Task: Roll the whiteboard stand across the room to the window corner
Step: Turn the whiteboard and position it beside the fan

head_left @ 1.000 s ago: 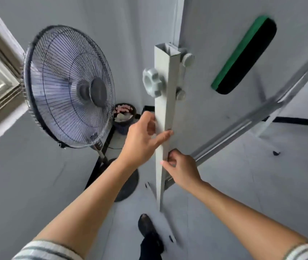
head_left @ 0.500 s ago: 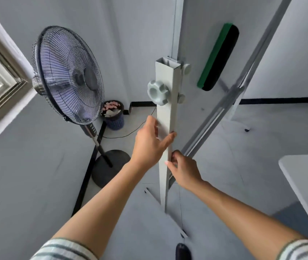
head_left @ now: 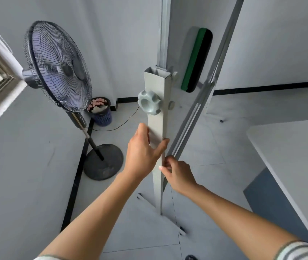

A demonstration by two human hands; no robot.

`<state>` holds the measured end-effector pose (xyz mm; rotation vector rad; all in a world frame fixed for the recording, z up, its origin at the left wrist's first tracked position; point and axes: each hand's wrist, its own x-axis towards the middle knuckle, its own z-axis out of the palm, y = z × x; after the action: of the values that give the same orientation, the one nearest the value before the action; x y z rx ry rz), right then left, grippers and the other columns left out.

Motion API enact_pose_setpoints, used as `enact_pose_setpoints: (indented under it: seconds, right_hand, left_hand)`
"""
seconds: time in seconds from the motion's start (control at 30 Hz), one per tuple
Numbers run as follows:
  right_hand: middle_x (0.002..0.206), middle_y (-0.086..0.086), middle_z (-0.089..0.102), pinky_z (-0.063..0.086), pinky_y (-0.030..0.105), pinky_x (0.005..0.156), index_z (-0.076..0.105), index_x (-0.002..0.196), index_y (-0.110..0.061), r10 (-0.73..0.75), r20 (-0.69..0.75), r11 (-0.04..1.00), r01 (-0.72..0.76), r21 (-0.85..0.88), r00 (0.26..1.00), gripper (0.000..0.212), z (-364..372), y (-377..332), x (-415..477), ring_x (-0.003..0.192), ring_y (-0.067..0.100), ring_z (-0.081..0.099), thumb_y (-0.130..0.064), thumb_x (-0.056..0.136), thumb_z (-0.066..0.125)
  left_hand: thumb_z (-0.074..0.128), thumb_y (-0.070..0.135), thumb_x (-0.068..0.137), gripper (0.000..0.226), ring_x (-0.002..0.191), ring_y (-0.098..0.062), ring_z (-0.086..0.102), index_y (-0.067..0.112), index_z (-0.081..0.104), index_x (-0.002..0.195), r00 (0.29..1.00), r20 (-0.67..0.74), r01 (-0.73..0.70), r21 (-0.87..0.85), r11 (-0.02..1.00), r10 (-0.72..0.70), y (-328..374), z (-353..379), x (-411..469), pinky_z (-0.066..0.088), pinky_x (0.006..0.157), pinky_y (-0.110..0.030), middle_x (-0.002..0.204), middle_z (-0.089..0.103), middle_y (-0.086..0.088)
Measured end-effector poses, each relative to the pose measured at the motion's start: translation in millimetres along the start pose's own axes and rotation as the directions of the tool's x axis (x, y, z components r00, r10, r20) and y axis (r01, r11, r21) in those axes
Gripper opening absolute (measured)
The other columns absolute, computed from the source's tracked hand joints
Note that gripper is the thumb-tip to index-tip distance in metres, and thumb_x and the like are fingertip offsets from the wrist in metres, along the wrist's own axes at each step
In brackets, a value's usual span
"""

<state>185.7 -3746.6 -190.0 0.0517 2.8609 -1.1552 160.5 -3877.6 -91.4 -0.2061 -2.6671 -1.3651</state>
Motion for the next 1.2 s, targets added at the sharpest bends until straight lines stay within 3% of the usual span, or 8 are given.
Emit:
enact_pose_setpoints:
  seconds: [0.17,0.33,0.47,0.6,0.73,0.87,1.07,1.2]
  right_hand:
    - [0.097,-0.002,0.075,0.055,0.039,0.084,0.061,0.101,-0.018,-0.017,0.072,0.997,0.012,0.077,0.997,0.022,-5,6,-18,0.094,0.02,0.069,-0.034,0.088,0.06]
    - [0.11,0.001,0.071,0.053,0.033,0.089,0.061,0.111,-0.015,-0.031,0.19,0.993,0.009,0.119,0.981,0.031,-31,37,-28,0.099,0.016,0.066,-0.037,0.089,0.061]
    - [0.112,0.002,0.07,0.051,0.029,0.087,0.063,0.112,-0.014,-0.025,0.21,0.992,-0.002,0.128,0.977,0.029,-67,86,-32,0.098,0.016,0.066,-0.033,0.09,0.062]
    - [0.114,0.002,0.07,0.052,0.032,0.089,0.062,0.115,-0.015,-0.078,0.307,0.995,0.054,0.089,0.948,0.031,-94,121,-22,0.099,0.017,0.067,-0.034,0.09,0.061]
    - [0.126,0.003,0.065,0.049,0.034,0.095,0.054,0.129,-0.016,-0.171,0.411,0.984,0.14,0.107,0.895,0.045,-87,103,-8,0.11,0.018,0.063,-0.036,0.089,0.061]
    - [0.136,0.008,0.058,0.044,0.038,0.103,0.045,0.137,-0.015,-0.305,0.448,0.952,0.284,0.115,0.84,0.054,-60,54,-9,0.123,0.026,0.055,-0.036,0.09,0.06]
    - [0.102,0.013,0.072,0.05,0.042,0.084,0.058,0.109,-0.012,-0.276,0.319,0.959,0.28,0.031,0.907,0.028,-20,13,-38,0.096,0.038,0.063,-0.032,0.094,0.047]
    - [0.095,0.014,0.073,0.051,0.045,0.08,0.06,0.104,-0.012,-0.282,0.288,0.957,0.289,0.022,0.915,0.024,-2,1,-58,0.089,0.039,0.064,-0.028,0.094,0.045]
  left_hand:
    - [0.066,0.053,0.074,0.048,0.073,-0.029,0.063,0.014,0.041,0.085,0.999,-0.034,0.012,-0.013,1.0,-0.013,6,0,-28,0.054,0.064,-0.05,0.08,0.063,-0.009]
    - [0.072,0.039,0.08,0.036,0.069,-0.024,0.064,0.018,0.043,0.083,0.987,-0.155,0.051,0.004,0.999,-0.05,13,12,-47,0.055,0.064,-0.046,0.074,0.063,-0.003]
    - [0.071,0.028,0.083,0.028,0.076,-0.018,0.065,0.029,0.044,0.081,0.957,-0.258,0.128,-0.034,0.991,-0.132,26,28,-52,0.047,0.063,-0.022,0.077,0.063,0.002]
    - [0.068,0.022,0.087,0.021,0.087,-0.025,0.067,0.016,0.051,0.1,0.919,-0.317,0.208,-0.115,0.971,-0.234,41,45,-53,0.056,0.076,-0.036,0.092,0.066,-0.01]
    - [0.065,0.003,0.087,0.025,0.082,-0.011,0.072,0.001,0.05,0.107,0.912,-0.256,0.25,-0.27,0.93,-0.32,50,40,-51,0.057,0.081,-0.039,0.096,0.069,-0.012]
    - [0.07,-0.001,0.079,0.03,0.094,-0.03,0.065,0.001,0.046,0.098,0.92,-0.154,0.274,-0.401,0.874,-0.359,52,23,-56,0.053,0.091,-0.049,0.107,0.065,-0.033]
    - [0.071,-0.009,0.078,0.034,0.083,-0.02,0.071,0.006,0.046,0.096,0.951,-0.058,0.253,-0.424,0.87,-0.305,36,-1,-74,0.059,0.073,-0.026,0.096,0.07,-0.014]
    - [0.076,0.002,0.073,0.037,0.082,-0.017,0.073,0.007,0.047,0.095,0.964,-0.045,0.213,-0.454,0.865,-0.261,16,-21,-100,0.059,0.076,-0.03,0.091,0.072,-0.006]
